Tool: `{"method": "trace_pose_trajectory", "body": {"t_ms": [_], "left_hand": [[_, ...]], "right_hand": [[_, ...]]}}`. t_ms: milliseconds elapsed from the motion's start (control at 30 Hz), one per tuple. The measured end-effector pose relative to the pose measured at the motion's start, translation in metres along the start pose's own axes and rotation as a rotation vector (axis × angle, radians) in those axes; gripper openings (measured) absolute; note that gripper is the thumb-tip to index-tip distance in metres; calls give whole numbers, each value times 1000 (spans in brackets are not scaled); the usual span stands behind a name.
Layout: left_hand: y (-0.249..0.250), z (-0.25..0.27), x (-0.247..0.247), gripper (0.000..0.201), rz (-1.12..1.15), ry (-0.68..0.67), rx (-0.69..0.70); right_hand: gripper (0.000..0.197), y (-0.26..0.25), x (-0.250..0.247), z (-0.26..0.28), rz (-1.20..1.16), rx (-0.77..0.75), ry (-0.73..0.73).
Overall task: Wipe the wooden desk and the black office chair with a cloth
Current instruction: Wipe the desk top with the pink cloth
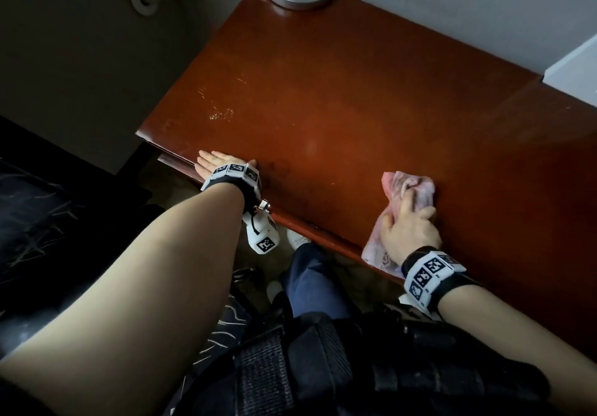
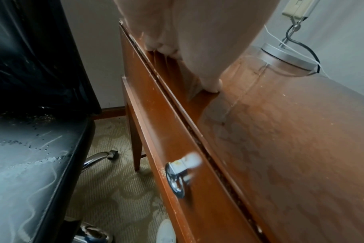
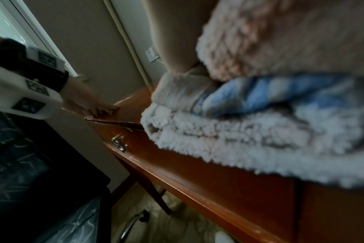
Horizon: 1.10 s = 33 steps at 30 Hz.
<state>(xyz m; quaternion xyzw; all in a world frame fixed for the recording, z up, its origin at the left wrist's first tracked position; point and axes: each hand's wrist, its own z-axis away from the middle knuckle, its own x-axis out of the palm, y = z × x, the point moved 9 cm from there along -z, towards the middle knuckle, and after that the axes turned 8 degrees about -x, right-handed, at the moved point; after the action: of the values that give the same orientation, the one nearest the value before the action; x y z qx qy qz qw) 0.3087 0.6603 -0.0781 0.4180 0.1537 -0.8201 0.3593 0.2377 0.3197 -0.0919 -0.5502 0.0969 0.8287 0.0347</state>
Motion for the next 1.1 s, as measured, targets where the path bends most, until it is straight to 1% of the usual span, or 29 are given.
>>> {"method": "trace_pose_trajectory", "body": {"t_ms": [33, 133, 167, 233, 333, 533, 667, 767, 900, 967, 1100], "left_hand": [[2, 0, 2, 74, 19, -31, 18], [1, -11, -1, 86, -85, 56, 5], [-1, -15, -2, 90, -74, 60, -11], [-3, -20, -3, 97, -86, 56, -20], [-5, -27, -11, 109, -132, 101, -12], [-13, -32, -22, 127, -140, 73, -71], [-17, -38, -25, 133, -107, 51, -90], [-18, -43, -28, 133, -86, 46, -76], [-17, -58, -38, 136, -79, 88, -29], [-19, -70, -43, 139, -57, 93, -28], [-23, -83, -52, 139, -64, 97, -40]], "right_hand": [[69, -6, 0, -1, -14, -1, 6], [69, -26, 0, -7, -43, -26, 14], [68, -31, -1, -8, -43, -26, 5], [67, -41, -9, -10, -116, -4, 24], [66, -54, -23, -15, -202, 11, 63], [67, -67, -29, -35, -285, 50, 91], [68, -89, -41, -60, -323, 42, 93], [68, -109, -51, -83, -343, 35, 97], [69, -130, -64, -107, -321, 16, 124], [69, -138, -70, -117, -314, 12, 116], [67, -165, -85, -136, -238, -120, 114]]}}
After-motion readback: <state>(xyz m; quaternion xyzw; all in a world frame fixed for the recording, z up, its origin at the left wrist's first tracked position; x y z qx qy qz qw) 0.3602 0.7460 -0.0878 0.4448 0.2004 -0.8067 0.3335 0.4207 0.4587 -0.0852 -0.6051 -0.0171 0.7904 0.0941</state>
